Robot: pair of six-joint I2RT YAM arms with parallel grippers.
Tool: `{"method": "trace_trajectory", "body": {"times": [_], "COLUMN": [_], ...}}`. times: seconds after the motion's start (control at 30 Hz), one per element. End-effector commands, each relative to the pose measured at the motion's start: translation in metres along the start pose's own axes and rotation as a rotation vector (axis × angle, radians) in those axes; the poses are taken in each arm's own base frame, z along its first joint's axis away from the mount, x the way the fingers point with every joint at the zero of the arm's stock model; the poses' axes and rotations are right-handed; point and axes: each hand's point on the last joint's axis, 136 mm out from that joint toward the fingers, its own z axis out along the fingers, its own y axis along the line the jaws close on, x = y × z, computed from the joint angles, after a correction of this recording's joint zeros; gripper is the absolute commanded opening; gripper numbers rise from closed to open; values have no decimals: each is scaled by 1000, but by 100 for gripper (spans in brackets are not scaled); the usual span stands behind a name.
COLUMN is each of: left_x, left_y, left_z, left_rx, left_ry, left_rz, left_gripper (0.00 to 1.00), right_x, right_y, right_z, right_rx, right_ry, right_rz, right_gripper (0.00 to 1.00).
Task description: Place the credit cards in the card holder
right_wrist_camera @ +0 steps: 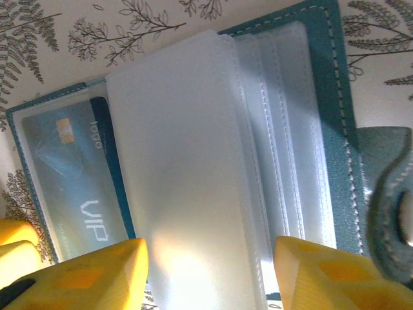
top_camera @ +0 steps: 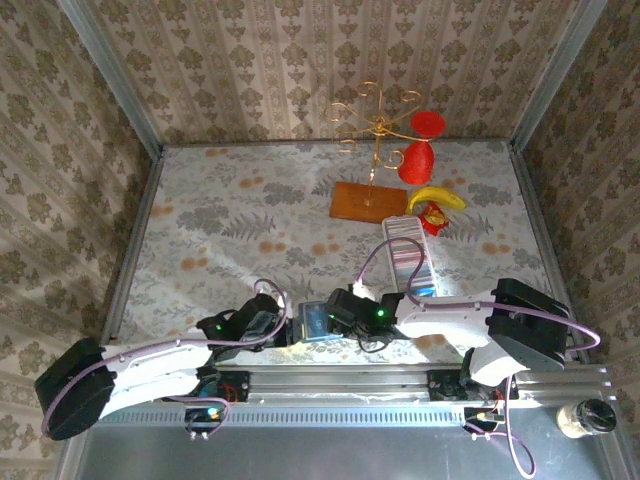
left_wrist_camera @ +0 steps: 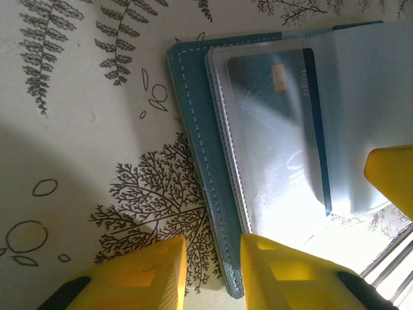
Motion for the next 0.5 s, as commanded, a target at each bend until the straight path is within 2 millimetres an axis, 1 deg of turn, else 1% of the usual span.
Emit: {"method": "trace_trajectory", "body": {"times": [0.0,0.13,0.37,0.47], "left_x": [-1,0,0,0], "left_y": [-6,-6,-7,-7], "left_z": [0,1,1,1], "left_rx": [14,14,14,14], "left_ry": [3,5,5,3], "left_rz": [-3,-1,-2,-1], "left_gripper": [28,28,27,27], "right_x": [-7,-6,-6,-7], "right_y": [5,5,17,15], "right_z": [-15,-16,-19,-22], "right_rx": [11,16,-21,-3], "right_ry": [-27,-17,-15,-19], "right_rz": [-15,-19,-23,-30], "right_gripper": [55,55,55,55]}}
